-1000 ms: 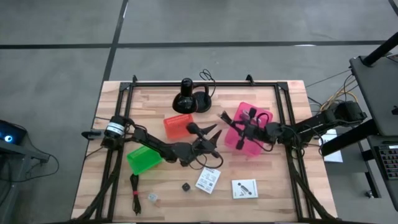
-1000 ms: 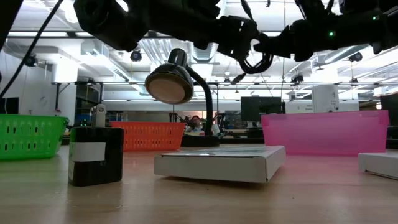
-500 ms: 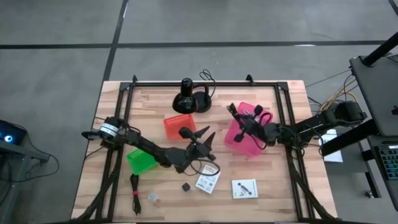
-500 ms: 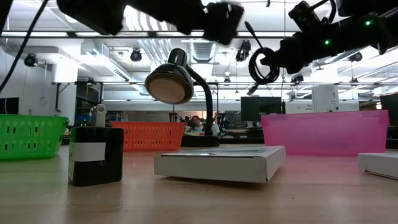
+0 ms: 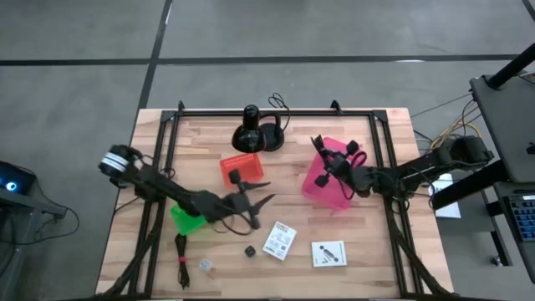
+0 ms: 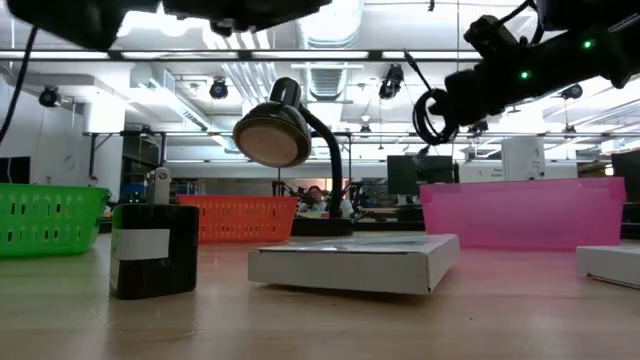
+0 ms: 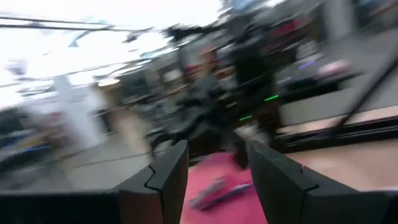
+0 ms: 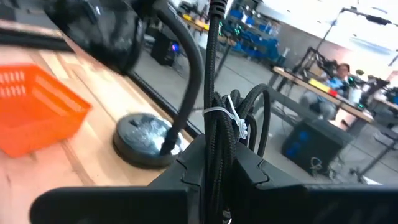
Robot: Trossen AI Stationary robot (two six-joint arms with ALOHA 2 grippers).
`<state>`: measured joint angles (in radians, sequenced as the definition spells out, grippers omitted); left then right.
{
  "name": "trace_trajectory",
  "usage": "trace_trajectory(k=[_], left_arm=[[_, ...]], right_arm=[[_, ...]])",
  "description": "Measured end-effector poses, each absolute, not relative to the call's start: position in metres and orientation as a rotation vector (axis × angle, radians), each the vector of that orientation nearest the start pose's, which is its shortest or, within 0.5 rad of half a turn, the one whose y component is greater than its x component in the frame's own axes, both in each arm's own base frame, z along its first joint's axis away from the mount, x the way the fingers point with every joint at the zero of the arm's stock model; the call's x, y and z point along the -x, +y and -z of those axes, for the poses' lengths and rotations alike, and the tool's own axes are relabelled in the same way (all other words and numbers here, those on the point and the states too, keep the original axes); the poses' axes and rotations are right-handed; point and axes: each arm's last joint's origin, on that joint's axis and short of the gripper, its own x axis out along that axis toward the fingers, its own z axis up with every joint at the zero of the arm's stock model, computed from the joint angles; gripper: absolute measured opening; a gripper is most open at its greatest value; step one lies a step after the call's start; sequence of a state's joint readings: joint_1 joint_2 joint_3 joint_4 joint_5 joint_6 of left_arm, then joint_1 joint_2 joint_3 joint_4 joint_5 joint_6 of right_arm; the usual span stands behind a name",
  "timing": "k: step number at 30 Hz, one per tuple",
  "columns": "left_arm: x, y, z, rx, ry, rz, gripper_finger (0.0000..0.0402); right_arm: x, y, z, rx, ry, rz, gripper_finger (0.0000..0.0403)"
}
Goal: Pick and place items into bin
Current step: Put the top black charger cable into the pink bin
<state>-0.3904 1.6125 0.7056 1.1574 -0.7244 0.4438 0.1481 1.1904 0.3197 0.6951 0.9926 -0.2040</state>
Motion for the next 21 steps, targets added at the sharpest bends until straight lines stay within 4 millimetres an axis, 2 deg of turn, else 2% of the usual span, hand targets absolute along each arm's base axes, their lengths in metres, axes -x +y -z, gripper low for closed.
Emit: trace_trajectory(k=[4,7,10,13,16,21], left_arm=[[-0.270,-0.089,-0.234,-0.217,-0.206,-0.168,0.0152],[-0.257,-0.080,-0.234,-0.198,-0.180,-0.127,0.0152],[-0.251,-0.073,-0.236,-0.203,-0.103,-0.099,0.0152],[-0.249,-0.066,-0.238,-0.206,-0.022,0.031,0.0152],[-0.248,-0.059,-0.245,-0.208,-0.023,0.126,0.0152],[-0.246,-0.046,-0.251,-0.208,-0.051,0.084,0.0152]], right_arm=[[-0.205,0.006,-0.184,0.253,0.255,0.832,0.0026],[-0.202,0.007,-0.185,0.218,0.255,0.830,0.0027],[-0.198,0.008,-0.185,0.187,0.260,0.827,0.0027],[-0.193,0.009,-0.186,0.157,0.267,0.820,0.0027],[-0.189,0.012,-0.185,0.143,0.284,0.807,0.0028],[-0.185,0.017,-0.184,0.130,0.294,0.775,0.0028]])
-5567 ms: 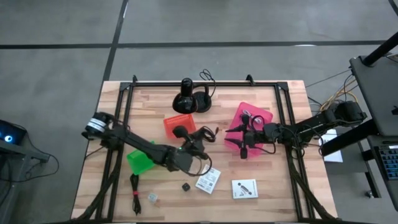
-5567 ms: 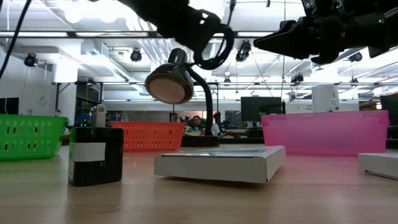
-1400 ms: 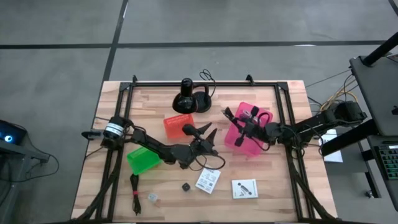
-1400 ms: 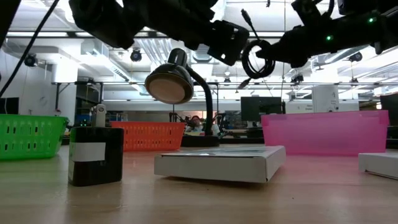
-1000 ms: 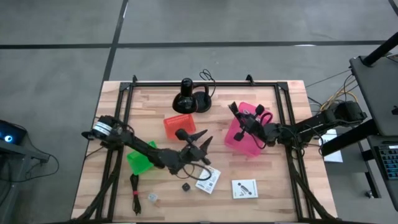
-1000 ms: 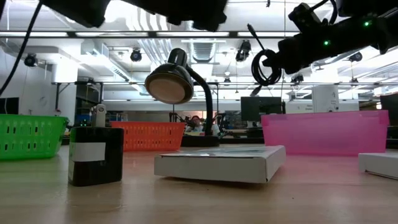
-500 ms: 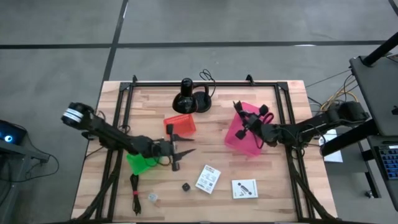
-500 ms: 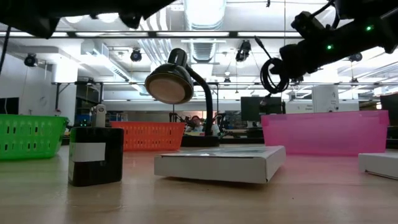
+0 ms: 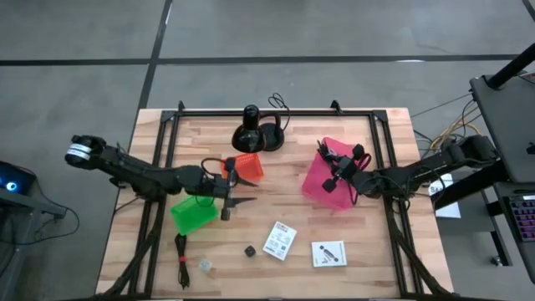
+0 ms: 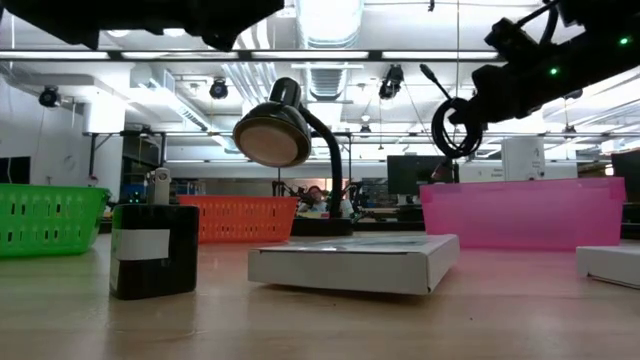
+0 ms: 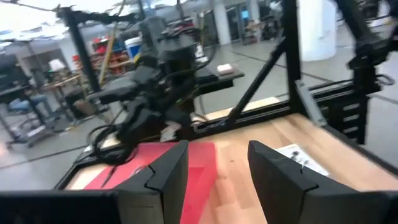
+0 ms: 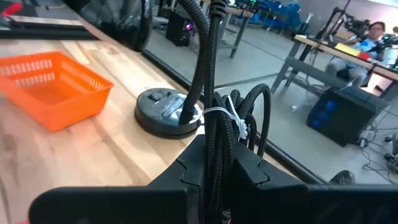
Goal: Pick and place items into bin
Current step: Put the top black charger cable into the pink bin
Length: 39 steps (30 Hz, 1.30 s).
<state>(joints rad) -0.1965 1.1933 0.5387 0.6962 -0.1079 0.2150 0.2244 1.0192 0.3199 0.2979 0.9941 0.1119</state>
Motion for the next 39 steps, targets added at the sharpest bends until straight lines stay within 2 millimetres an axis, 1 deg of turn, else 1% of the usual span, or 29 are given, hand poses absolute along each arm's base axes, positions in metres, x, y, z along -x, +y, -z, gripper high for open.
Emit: trace_trajectory(k=[5,15,21,29,32,39], left_arm=[[-0.246,-0.043,-0.250,-0.152,-0.040,0.032,0.0152],[-0.246,-0.042,-0.250,-0.155,-0.039,0.011,0.0152],[-0.246,-0.042,-0.249,-0.156,-0.037,0.010,0.0152],[-0.246,-0.041,-0.249,-0.155,-0.034,-0.012,0.0152],[-0.246,-0.041,-0.249,-0.155,-0.033,-0.013,0.0152],[-0.245,-0.041,-0.246,-0.157,-0.024,-0.012,0.0152]], right_arm=[[-0.180,0.020,-0.179,0.125,0.338,0.760,0.0028],[-0.168,0.017,-0.175,0.001,0.364,0.790,0.0028],[-0.164,0.019,-0.171,-0.101,0.425,0.714,0.0028],[-0.157,0.017,-0.171,-0.208,0.537,0.820,0.0028],[-0.155,0.016,-0.167,-0.218,0.569,0.850,0.0028],[-0.155,0.017,-0.168,-0.225,0.571,0.856,0.0028]])
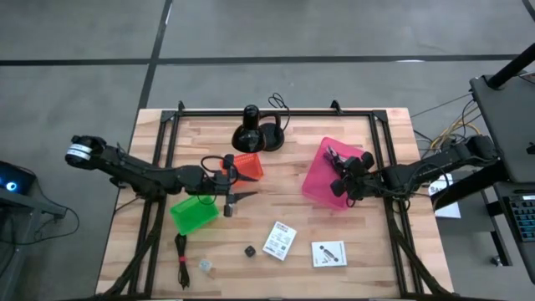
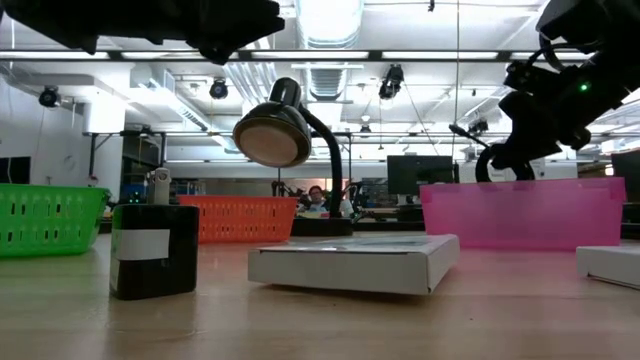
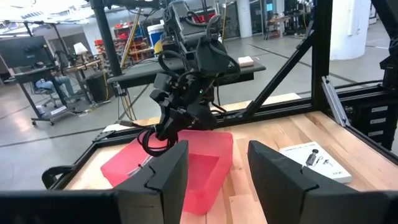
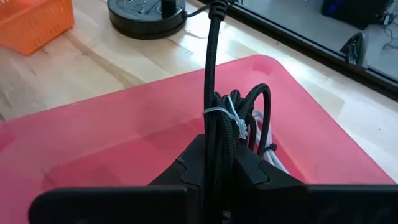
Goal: Pick and place items into bin
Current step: Put the top black charger cable into the pink bin, then put the black charger cable into the pink bin
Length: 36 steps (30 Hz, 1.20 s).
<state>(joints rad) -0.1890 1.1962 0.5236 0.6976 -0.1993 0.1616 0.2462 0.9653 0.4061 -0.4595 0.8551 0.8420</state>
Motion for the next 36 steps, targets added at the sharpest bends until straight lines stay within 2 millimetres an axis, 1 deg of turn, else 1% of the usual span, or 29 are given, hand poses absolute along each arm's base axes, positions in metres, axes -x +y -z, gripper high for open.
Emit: trace_trajectory(k=[6,12,18,22,26,30,36], left_arm=[[-0.244,-0.040,-0.243,-0.158,-0.014,-0.037,0.0152],[-0.245,-0.039,-0.245,-0.154,-0.020,-0.077,0.0152],[-0.245,-0.039,-0.245,-0.154,-0.019,-0.080,0.0152],[-0.245,-0.039,-0.245,-0.155,-0.018,-0.080,0.0152],[-0.245,-0.039,-0.245,-0.155,-0.018,-0.080,0.0152],[-0.245,-0.039,-0.245,-0.155,-0.018,-0.080,0.0152],[-0.245,-0.039,-0.245,-0.155,-0.018,-0.080,0.0152]], right_arm=[[-0.156,0.017,-0.168,-0.216,0.593,0.832,0.0029],[-0.160,0.018,-0.175,-0.179,0.589,0.811,0.0033],[-0.157,0.018,-0.171,-0.171,0.607,0.810,0.0071],[-0.158,0.018,-0.172,-0.173,0.599,0.811,0.0103],[-0.160,0.018,-0.176,-0.177,0.580,0.814,0.0126],[-0.161,0.018,-0.179,-0.171,0.562,0.829,0.0138],[-0.161,0.018,-0.179,-0.169,0.564,0.829,0.0146]])
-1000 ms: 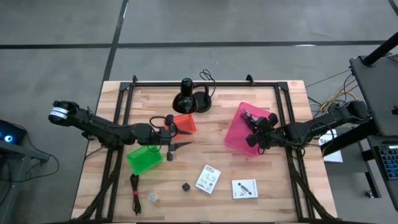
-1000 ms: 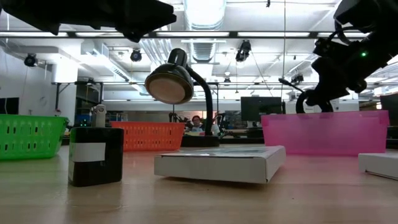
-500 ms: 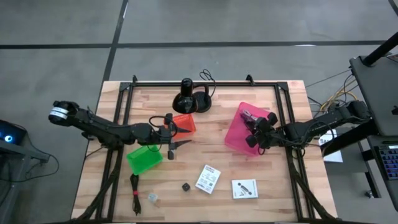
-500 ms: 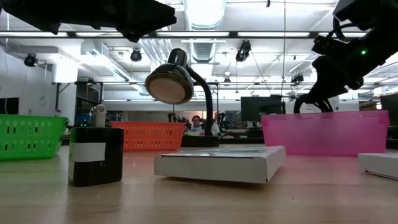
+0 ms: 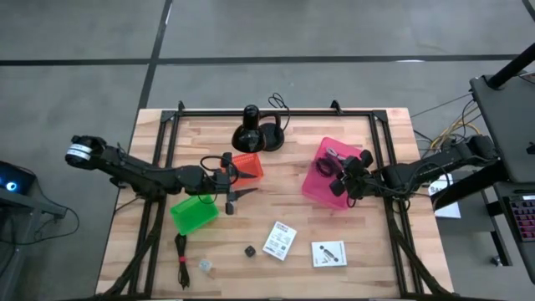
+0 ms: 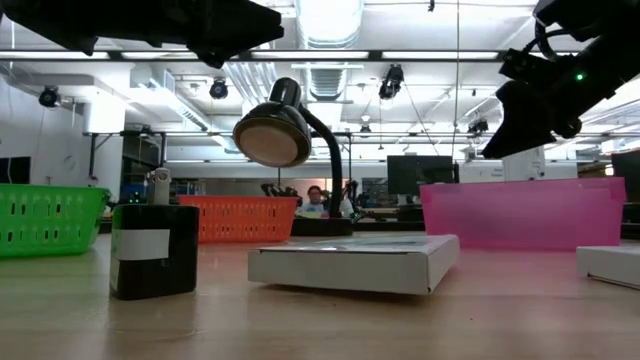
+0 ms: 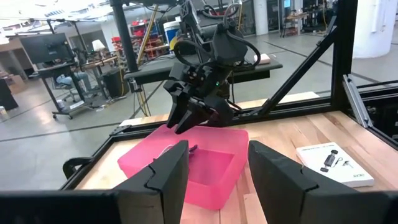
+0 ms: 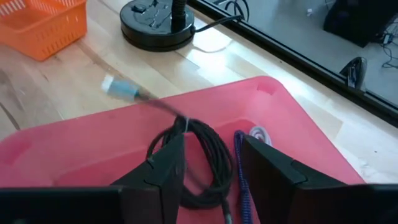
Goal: Pick and place items into bin
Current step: Put the black charger cable into the pink bin
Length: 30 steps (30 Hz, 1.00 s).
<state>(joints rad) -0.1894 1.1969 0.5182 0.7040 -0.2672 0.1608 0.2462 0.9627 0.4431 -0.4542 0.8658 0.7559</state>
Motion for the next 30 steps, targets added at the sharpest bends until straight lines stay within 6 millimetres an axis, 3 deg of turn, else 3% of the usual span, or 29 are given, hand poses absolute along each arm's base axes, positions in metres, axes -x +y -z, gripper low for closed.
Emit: trace_trajectory(k=[7,21,30], left_arm=[[-0.245,-0.039,-0.245,-0.155,-0.020,-0.079,0.0152],[-0.244,-0.040,-0.245,-0.154,-0.022,-0.073,0.0152],[-0.243,-0.052,-0.245,-0.143,-0.031,0.121,0.0152]], right_arm=[[-0.162,0.018,-0.182,-0.168,0.556,0.829,0.0140],[-0.160,0.028,-0.192,0.024,0.400,0.932,0.0128],[-0.160,0.028,-0.191,0.034,0.407,0.930,0.0130]])
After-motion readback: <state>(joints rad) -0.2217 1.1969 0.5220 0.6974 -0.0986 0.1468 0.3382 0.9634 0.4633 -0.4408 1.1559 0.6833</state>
